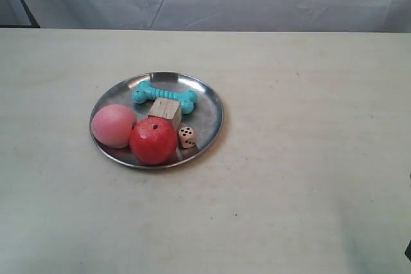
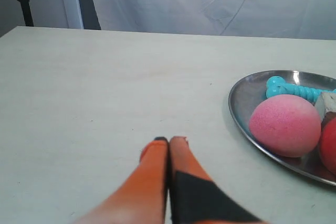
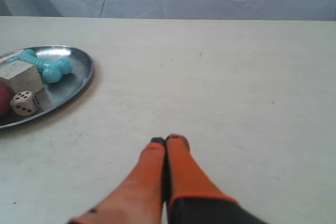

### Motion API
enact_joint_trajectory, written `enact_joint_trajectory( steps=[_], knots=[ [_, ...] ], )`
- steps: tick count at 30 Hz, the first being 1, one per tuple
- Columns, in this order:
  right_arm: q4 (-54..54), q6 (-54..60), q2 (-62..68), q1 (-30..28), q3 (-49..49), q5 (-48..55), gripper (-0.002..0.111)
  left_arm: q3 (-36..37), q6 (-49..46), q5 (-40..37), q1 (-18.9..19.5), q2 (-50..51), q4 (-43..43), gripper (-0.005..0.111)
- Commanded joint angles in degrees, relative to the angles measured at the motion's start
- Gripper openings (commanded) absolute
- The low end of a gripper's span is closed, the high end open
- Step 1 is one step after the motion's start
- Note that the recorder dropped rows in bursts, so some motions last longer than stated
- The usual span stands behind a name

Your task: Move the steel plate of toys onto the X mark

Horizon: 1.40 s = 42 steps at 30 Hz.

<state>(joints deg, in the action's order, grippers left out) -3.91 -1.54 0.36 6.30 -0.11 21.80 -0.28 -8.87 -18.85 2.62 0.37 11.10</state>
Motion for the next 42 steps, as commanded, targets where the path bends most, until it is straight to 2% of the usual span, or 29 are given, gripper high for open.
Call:
enact_joint_trajectory(
  steps=[1,21,27,42],
  knots=[
    [0.4,0.0,-0.4,-0.3,0.1,-0.3,0.000,0.3,0.4,0.5,0.1,-0.4,-0.2,0.000],
    [0.4,0.0,-0.4,-0.3,0.1,-0.3,0.000,0.3,0.4,0.5,0.1,-0.4,-0.2,0.000],
    [0.4,0.0,-0.4,-0.3,0.1,-0.3,0.000,0.3,0.4,6.2,0.1,-0.4,-0.2,0.000],
    [0.4,0.0,-0.4,-0.3,0.1,-0.3,0.000,0.3,0.4,6.5,0.1,-0.4,-0.2,0.000]
  ],
)
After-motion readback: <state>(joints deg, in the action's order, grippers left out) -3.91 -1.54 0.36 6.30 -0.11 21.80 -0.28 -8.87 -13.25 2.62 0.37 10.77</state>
